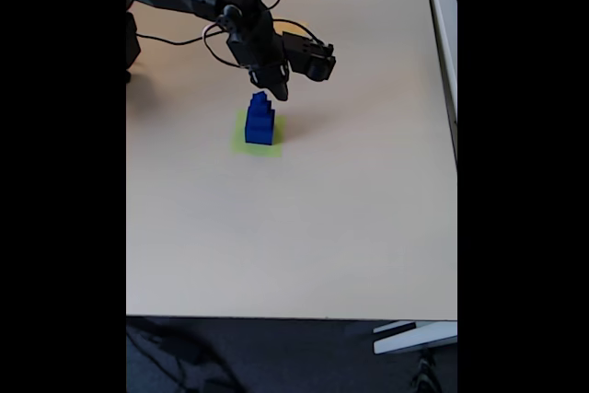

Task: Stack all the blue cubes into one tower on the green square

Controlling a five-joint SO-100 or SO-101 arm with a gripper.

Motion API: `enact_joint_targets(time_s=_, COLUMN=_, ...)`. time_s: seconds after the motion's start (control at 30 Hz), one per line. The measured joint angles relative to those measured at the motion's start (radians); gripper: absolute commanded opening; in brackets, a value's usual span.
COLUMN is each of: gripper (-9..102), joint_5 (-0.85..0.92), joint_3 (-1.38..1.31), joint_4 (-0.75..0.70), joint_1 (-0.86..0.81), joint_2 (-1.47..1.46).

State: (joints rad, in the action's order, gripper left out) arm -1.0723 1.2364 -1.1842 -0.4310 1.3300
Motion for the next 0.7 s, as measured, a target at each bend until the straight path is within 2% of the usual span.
enact_joint_targets(time_s=0.7, gripper=0, joint_5=-0.018, joint_3=-0.206, joint_4=-0.12, joint_1=-0.011, joint_2=0.002)
